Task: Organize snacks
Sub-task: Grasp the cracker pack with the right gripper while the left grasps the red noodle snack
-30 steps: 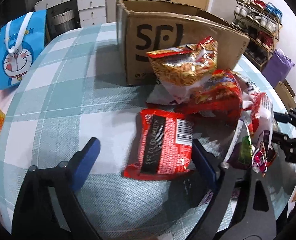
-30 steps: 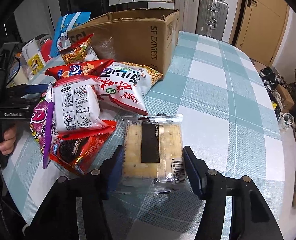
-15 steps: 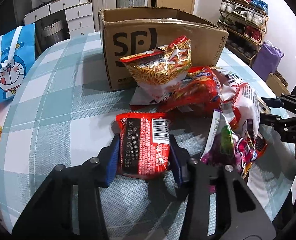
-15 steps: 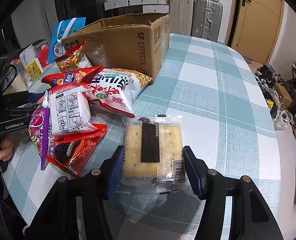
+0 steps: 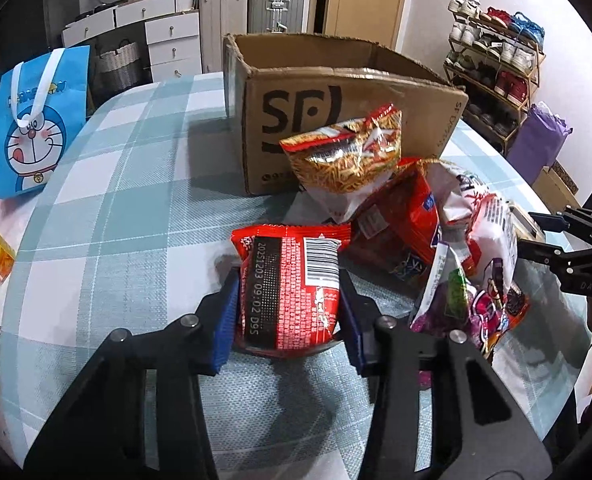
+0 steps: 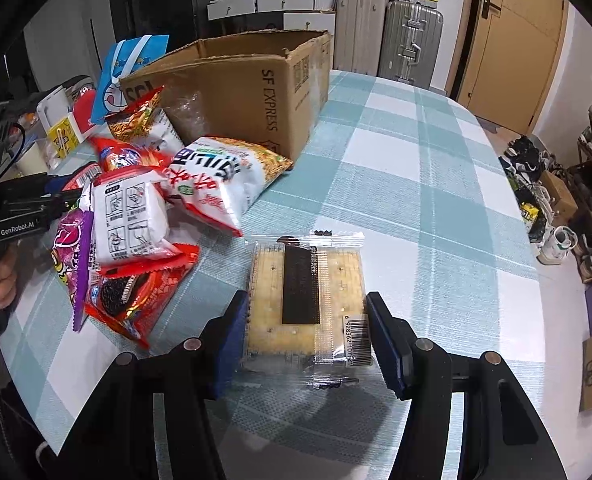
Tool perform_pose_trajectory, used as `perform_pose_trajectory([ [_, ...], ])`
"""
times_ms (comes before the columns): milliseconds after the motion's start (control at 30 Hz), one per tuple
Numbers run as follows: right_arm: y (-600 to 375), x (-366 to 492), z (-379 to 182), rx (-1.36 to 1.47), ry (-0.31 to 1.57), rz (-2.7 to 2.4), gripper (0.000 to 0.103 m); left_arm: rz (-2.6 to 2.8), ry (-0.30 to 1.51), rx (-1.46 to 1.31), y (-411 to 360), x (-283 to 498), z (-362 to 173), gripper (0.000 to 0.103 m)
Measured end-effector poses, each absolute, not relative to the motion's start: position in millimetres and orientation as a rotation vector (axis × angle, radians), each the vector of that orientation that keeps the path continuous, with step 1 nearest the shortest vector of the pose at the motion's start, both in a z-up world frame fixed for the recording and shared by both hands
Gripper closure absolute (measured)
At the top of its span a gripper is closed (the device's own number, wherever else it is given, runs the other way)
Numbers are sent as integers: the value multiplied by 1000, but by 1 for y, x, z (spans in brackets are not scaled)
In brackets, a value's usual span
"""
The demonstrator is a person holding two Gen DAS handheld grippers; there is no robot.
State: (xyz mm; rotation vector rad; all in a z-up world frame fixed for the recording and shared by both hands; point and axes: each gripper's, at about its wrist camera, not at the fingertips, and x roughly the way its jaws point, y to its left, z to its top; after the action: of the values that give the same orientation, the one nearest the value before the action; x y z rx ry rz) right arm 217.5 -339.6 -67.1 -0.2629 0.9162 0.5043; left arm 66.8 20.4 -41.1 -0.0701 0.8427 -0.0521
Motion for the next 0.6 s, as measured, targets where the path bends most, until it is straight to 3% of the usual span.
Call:
perform_pose_trajectory([
  [600,-361,209,-31,-182,790,478,45,6,699,-116,36,38,15,61],
])
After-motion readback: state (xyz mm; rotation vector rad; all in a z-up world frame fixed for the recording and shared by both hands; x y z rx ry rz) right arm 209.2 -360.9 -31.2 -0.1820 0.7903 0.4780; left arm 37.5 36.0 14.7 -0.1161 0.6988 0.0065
